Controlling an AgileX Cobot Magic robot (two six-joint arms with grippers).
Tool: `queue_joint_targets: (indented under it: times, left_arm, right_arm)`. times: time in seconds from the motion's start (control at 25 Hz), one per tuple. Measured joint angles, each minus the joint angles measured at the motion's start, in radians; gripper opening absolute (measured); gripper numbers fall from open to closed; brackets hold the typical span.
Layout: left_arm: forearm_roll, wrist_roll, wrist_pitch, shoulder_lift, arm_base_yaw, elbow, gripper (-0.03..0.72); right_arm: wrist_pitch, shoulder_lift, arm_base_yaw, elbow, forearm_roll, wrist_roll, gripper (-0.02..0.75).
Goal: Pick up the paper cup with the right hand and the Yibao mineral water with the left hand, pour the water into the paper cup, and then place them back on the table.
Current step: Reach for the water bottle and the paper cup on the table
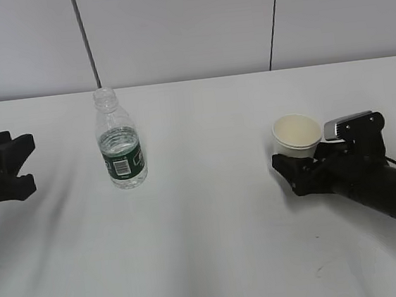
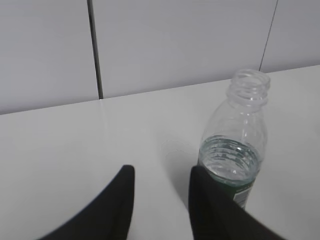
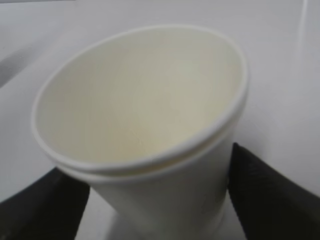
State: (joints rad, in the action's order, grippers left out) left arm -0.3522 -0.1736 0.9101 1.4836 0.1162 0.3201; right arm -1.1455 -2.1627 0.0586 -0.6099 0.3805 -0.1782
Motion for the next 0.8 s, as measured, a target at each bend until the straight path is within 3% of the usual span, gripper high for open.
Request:
queue_joint_targets:
  times: [0.48,0.8]
  left_arm:
    - [0.000,0.000,0.000,0.000,0.000,0.000,0.241]
    - [0.007,0.000,-0.006,0.000,0.000,0.000,0.241]
  right_arm:
    - [-0.001,-0.013,0.000,-0.021,0.005,-0.008,0.661]
    - [-0.002,-0.013,0.000,-0.021,0.005,-0.008,0.545]
